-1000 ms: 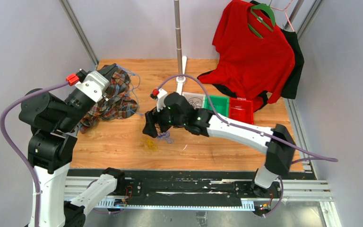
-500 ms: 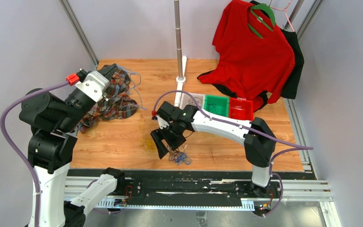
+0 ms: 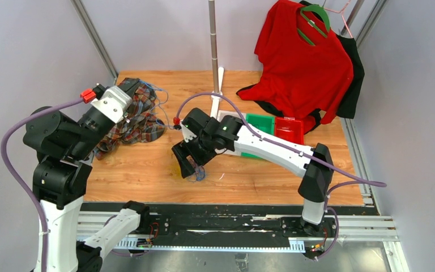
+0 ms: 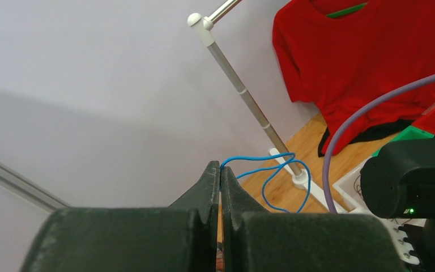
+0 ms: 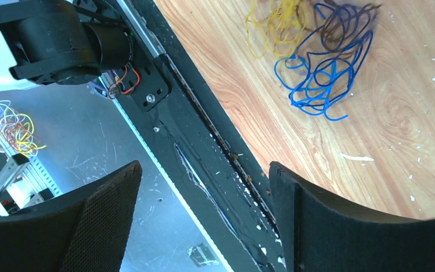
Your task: Untangle the cables
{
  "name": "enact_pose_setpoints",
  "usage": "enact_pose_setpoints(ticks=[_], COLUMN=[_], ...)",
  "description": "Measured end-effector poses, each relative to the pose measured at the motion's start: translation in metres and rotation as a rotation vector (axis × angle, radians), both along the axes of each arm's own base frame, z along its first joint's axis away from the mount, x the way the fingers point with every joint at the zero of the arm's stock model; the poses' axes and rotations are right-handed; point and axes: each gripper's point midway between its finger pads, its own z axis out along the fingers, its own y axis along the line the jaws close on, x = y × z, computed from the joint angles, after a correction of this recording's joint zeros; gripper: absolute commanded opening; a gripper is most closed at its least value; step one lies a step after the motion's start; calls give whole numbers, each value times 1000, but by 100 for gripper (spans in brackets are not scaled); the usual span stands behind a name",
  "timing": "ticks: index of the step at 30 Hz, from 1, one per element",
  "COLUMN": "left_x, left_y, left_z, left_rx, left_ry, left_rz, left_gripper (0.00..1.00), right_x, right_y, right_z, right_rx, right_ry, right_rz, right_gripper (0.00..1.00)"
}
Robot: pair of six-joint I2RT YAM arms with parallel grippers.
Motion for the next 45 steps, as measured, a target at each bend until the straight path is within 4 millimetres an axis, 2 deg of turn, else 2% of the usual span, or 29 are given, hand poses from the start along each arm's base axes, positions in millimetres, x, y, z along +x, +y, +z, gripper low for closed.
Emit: enact_pose_setpoints(ticks=[7, 11, 13, 15, 18, 20, 23, 26, 33, 36, 38, 39, 40, 41, 43, 44, 45], left_x=[1, -1, -3, -5, -9, -13, -18, -23, -34, -34, -34, -34, -35, -35, -37, -37, -37], left_y=[-1, -1, -2, -4, -8, -11, -15, -21, -32, -34, -36, -36, -37, -37, -39, -39, -40], left_z=[-1, -1, -1, -4, -13, -21, -29, -37, -52, -58, -61, -63, -64, -66, -69, -70, -73], left_rx=[-2, -4, -5, -8, -11, -10, -11, -3, 3, -1, -1, 0, 0, 1, 3, 4, 5], left_ry=[10, 16, 23, 38, 77, 103, 133, 167, 238, 261, 276, 282, 288, 293, 304, 310, 318], left_rz=[-1, -7, -17, -32, -60, -80, -109, -149, -228, -244, -251, -255, -259, -262, -271, -275, -277], left_gripper=[0, 1, 1, 0, 0, 0, 0, 0, 0, 0, 0, 0, 0, 0, 4, 16, 44], right_x=[-6, 0, 7, 14, 24, 29, 34, 39, 43, 44, 45, 46, 46, 46, 45, 45, 46], right_y=[18, 11, -2, -18, -36, -43, -44, -35, -4, 10, 15, 17, 18, 19, 21, 21, 22], right_z=[11, 25, 39, 64, 117, 152, 189, 209, 216, 218, 219, 220, 219, 220, 220, 220, 221], right_rx=[25, 60, 110, 202, 390, 513, 641, 723, 799, 816, 825, 827, 828, 831, 835, 835, 834], right_ry=[48, -24, -108, -223, -415, -525, -639, -705, -747, -750, -753, -758, -763, -765, -770, -776, -783], right_rz=[54, 37, 6, -33, -87, -112, -122, -116, -37, -2, 12, 16, 21, 24, 36, 42, 46], right_gripper=[83, 85, 86, 87, 88, 88, 87, 85, 74, 65, 52, 45, 29, 18, 2, 1, 1])
